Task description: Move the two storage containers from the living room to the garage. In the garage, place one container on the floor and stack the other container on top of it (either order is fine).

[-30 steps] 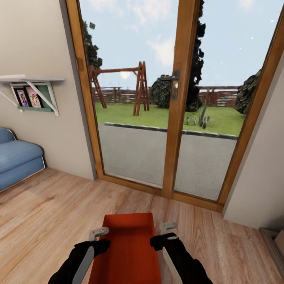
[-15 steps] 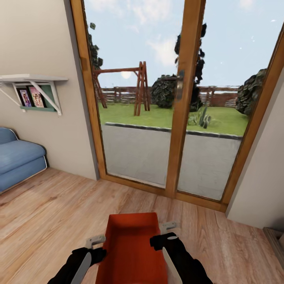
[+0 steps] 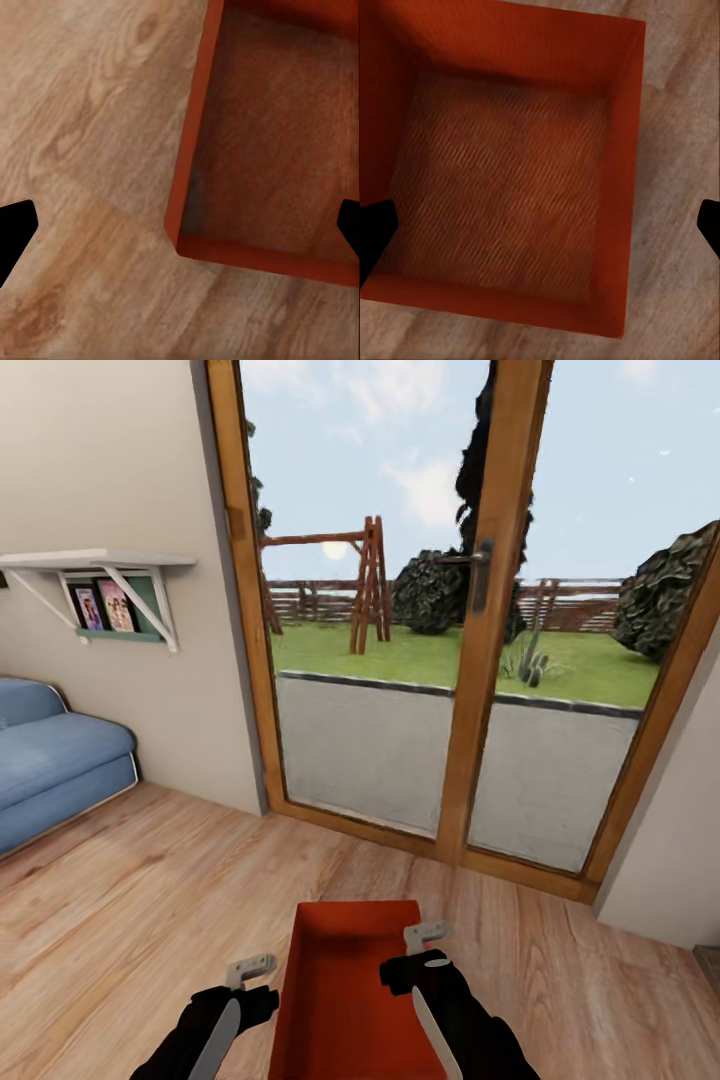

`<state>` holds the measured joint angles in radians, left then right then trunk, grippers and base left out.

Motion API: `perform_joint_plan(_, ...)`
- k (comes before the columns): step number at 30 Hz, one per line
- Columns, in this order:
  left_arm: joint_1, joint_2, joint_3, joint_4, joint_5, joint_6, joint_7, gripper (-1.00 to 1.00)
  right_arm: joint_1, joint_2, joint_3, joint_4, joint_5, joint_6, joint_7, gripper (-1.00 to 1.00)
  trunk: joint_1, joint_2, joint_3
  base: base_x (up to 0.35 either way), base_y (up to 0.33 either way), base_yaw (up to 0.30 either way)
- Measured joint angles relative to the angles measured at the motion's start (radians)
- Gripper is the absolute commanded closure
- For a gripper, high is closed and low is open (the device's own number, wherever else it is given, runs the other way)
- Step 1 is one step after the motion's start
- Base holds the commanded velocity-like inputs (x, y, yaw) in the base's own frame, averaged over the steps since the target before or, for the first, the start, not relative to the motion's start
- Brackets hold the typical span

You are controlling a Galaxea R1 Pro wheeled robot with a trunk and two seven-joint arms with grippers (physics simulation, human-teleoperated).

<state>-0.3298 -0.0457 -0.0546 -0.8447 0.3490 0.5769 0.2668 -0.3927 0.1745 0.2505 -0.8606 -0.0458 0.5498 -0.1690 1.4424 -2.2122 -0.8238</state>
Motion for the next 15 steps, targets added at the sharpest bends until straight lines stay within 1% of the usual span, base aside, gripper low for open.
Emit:
perform_joint_plan(2, -0.001, -0.016, -0.001, -0.001, 0.000, 0.000, 0.000, -1.00, 0.000, 0.000, 0.000, 0.000, 0.001, 0.000, -0.002, -1.00, 0.000, 0.000, 0.001, 0.000, 0.001, 0.270)
perform_joint_plan(4, -0.002, -0.022, -0.001, -0.004, 0.001, 0.000, -0.001, -1.00, 0.000, 0.000, -0.001, -0.001, 0.002, 0.000, -0.004, -1.00, 0.000, 0.000, 0.001, 0.000, 0.000, 0.200)
perform_joint_plan(10, -0.019, -0.045, -0.011, -0.016, 0.000, 0.003, -0.001, -1.00, 0.000, 0.000, -0.006, -0.027, 0.005, 0.006, -0.009, -1.00, 0.000, 0.000, 0.002, 0.000, 0.000, 0.055)
perform_joint_plan(13, -0.024, -0.051, -0.036, -0.016, 0.000, 0.004, 0.000, -1.00, 0.000, 0.000, -0.008, -0.038, 0.006, 0.009, -0.010, -1.00, 0.000, 0.000, 0.002, 0.000, 0.000, 0.011)
perform_joint_plan(14, -0.025, -0.054, -0.052, -0.014, 0.000, 0.003, 0.000, -1.00, 0.000, 0.000, -0.008, -0.040, 0.006, 0.009, -0.010, -1.00, 0.000, 0.000, 0.002, 0.000, 0.000, 0.006)
perform_joint_plan(15, -0.026, -0.056, -0.060, -0.013, 0.000, 0.003, 0.000, -1.00, 0.000, 0.000, -0.008, -0.041, 0.006, 0.009, -0.010, -1.00, 0.000, 0.000, 0.002, 0.000, 0.000, 0.004)
